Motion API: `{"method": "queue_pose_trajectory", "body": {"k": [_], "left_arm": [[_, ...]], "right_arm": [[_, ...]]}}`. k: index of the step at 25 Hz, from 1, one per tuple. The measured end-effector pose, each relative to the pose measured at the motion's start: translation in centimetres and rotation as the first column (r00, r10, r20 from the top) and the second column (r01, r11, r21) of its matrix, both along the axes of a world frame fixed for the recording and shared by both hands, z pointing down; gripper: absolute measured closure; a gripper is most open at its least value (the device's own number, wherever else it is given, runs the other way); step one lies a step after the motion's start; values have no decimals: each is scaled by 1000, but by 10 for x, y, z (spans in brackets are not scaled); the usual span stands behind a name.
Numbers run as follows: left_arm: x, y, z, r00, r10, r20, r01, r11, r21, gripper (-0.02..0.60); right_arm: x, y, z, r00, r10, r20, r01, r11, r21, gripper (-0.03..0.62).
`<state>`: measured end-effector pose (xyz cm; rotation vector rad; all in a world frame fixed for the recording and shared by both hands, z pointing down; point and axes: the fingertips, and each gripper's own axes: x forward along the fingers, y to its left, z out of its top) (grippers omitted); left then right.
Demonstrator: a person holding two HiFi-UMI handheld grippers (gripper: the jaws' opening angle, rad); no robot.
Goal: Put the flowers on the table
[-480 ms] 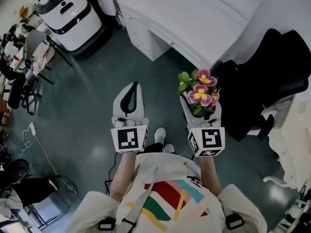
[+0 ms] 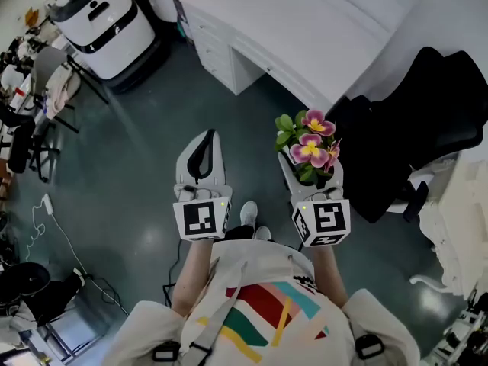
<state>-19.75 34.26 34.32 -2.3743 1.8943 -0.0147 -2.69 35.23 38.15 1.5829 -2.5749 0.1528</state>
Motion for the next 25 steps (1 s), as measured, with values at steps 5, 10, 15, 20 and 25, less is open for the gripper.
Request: {"method": "queue_pose_trajectory", "body": {"k": [5, 10, 15, 20, 25], "left_arm": [[-24, -25, 3, 1000, -5, -8, 5, 1000, 10, 578], [-50, -52, 1, 1000, -16, -13, 16, 999, 32, 578], [-56, -70, 2, 1000, 4, -24, -3, 1000, 28, 578], [-54, -79, -5, 999, 32, -43, -29, 996, 81, 578], [-61, -95, 11, 999, 3, -48, -1, 999, 41, 578]], "right_arm": [[-8, -24, -4, 1000, 19, -1, -19, 1000, 7, 270], [-19, -45, -3, 999, 47, -6, -46, 999, 18, 270], [-23, -59, -7, 997, 80, -15, -80, 996, 28, 270], [-21, -71, -2, 995, 95, -28, -95, 995, 14, 270], [-21, -87, 6, 995, 92, -39, -93, 996, 0, 270]]}}
